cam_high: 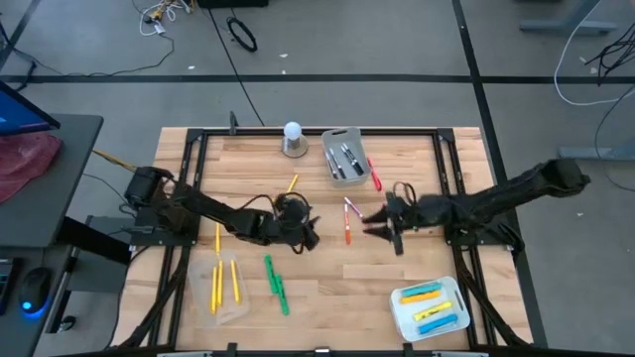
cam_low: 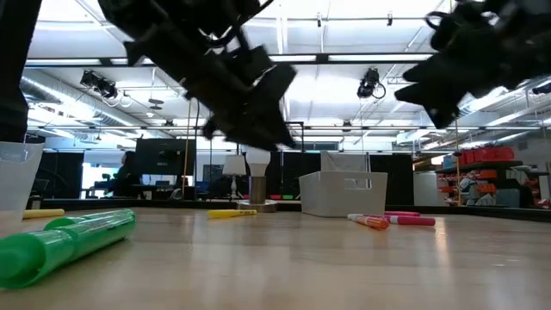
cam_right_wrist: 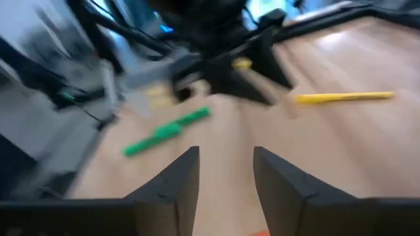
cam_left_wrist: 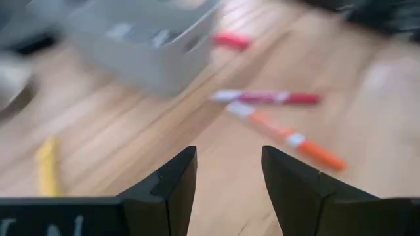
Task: Pick & Place Markers
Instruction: Put the yellow pen into the transparent bin
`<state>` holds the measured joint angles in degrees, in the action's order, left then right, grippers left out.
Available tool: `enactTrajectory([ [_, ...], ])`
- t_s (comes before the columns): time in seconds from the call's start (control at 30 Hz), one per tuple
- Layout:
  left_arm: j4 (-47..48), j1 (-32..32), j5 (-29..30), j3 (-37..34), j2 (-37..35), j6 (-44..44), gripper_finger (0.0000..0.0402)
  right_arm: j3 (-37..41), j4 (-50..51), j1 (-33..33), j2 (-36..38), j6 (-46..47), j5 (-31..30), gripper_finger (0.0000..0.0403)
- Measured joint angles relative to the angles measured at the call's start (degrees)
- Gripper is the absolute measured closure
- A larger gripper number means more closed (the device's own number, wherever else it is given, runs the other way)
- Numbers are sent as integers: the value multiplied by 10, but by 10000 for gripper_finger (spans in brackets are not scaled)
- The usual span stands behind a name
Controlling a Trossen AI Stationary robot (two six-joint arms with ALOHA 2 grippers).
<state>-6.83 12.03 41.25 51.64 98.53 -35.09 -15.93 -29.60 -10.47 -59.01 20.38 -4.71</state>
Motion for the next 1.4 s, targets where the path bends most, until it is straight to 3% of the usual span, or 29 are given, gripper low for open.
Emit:
enactTrajectory([
  [0.1,133,-14,6,-1,-18,-120,223,53,-101,-37,-15,35,-47,260],
  [0.2,195,-36,7,-2,-17,-178,223,72,-134,-54,-24,38,-103,260],
  [0.6,181,-155,-17,-19,47,-213,200,72,-157,-56,-28,4,-129,261],
  [0.8,165,-177,-54,-16,89,-213,241,72,-158,-55,-28,0,-129,261],
  [1.13,172,-160,-72,-16,98,-213,364,72,-158,-55,-28,0,-129,260],
  [1.4,197,-116,-94,-22,47,-208,364,72,-158,-55,-28,1,-128,260],
])
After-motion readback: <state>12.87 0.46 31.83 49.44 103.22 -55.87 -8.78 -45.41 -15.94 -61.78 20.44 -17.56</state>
